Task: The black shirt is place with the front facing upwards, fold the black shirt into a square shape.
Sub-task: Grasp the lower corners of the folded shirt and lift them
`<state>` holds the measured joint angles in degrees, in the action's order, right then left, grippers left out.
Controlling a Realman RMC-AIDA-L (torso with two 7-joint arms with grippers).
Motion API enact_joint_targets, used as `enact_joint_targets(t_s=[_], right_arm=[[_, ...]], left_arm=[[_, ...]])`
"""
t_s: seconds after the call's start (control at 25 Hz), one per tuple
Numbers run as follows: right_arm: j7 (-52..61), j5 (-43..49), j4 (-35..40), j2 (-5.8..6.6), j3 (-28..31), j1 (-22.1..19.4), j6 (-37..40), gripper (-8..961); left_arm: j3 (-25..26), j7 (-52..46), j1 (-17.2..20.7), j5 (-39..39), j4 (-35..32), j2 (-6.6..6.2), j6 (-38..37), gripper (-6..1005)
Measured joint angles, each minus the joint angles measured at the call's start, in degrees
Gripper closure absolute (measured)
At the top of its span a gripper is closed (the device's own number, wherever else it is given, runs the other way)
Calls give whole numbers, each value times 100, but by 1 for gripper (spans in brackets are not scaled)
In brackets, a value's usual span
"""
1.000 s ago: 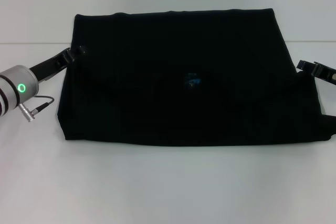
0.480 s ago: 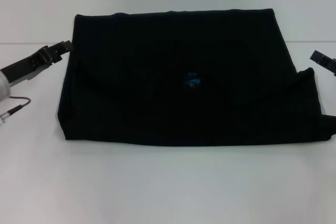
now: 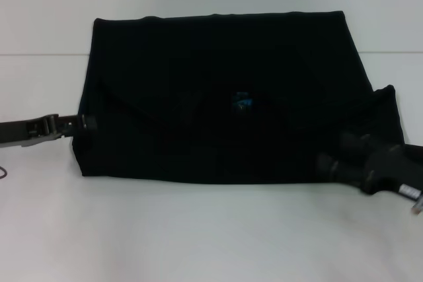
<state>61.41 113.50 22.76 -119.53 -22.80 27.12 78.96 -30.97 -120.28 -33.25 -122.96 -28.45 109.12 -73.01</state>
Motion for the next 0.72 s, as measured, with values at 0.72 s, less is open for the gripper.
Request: enact_joint_targets(t_s=[0.72], right_arm=[[-798,51,-567,-31,-758,16,33,124]], left_arm=[[-254,162,-40,-492,-103,111,396,190]])
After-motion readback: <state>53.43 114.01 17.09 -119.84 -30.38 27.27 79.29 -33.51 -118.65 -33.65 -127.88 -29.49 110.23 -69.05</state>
